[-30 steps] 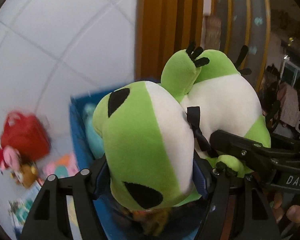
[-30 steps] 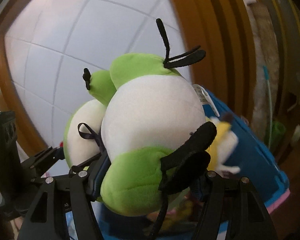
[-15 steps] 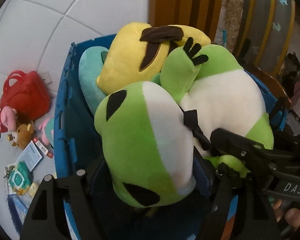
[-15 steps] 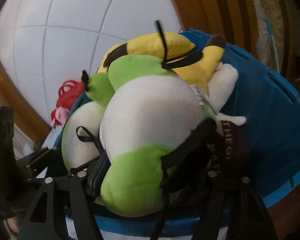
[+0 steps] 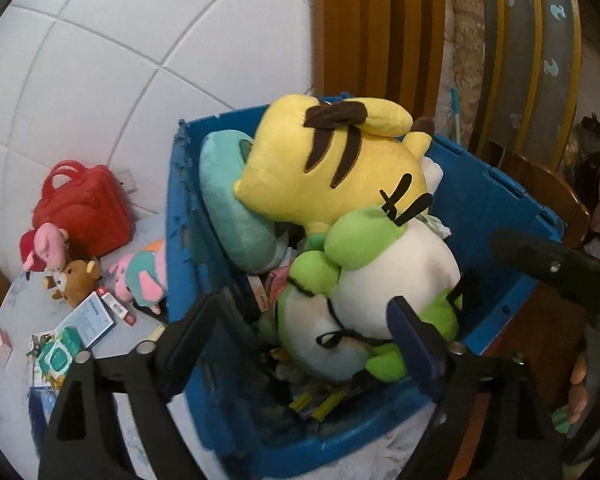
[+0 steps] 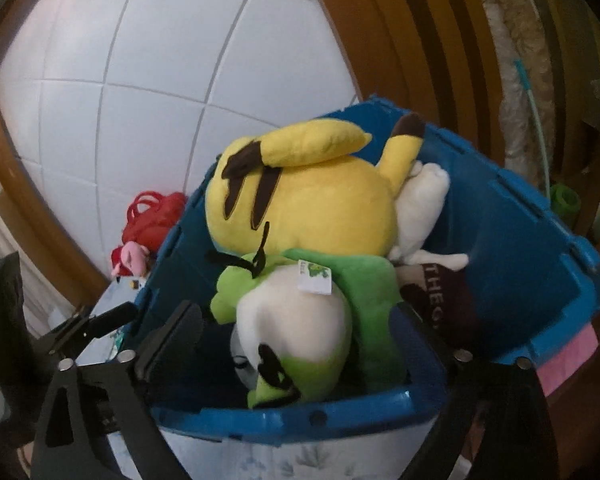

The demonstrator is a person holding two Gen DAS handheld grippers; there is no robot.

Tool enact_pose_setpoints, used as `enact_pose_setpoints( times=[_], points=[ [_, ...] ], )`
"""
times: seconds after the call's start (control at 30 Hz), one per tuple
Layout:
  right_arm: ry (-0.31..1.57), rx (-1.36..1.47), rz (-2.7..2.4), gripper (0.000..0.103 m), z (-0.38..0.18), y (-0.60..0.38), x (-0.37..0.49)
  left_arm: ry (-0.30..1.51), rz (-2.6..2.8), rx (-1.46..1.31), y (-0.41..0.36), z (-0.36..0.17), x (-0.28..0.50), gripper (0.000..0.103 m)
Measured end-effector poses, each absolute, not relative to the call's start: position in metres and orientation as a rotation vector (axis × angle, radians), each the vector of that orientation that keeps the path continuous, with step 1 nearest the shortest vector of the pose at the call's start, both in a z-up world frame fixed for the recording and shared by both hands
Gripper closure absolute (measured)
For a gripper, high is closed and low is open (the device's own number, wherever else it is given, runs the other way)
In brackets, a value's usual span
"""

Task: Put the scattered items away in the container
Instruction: 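Lower the frog plush into the crate and open both tools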

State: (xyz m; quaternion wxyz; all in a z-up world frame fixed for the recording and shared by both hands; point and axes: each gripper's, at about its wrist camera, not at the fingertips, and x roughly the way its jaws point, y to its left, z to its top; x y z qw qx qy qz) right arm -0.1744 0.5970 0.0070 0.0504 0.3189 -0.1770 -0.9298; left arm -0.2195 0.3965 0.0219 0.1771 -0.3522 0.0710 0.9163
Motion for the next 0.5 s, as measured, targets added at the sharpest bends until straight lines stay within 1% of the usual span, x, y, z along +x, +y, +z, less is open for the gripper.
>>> enact_pose_setpoints(
  times=[0.03,0.07,0.5],
  points=[
    [-0.539,0.964,-2.843,0.0,0.008,0.597,-0.17,0.192,2.601,-0.986,0.394,0.023,-0.219,0.006],
    [-0.533,0.967,-2.849,0.0,0.008,0.597,-0.166,0.182,2.605,-0.975,0.391,0.023,-0.214,0.006],
    [-0.441,0.973,-2.934,0.0,0.008,0.569,-0.135,0.114,2.673,-0.944,0.348,0.023,-0.168,0.006]
  ],
)
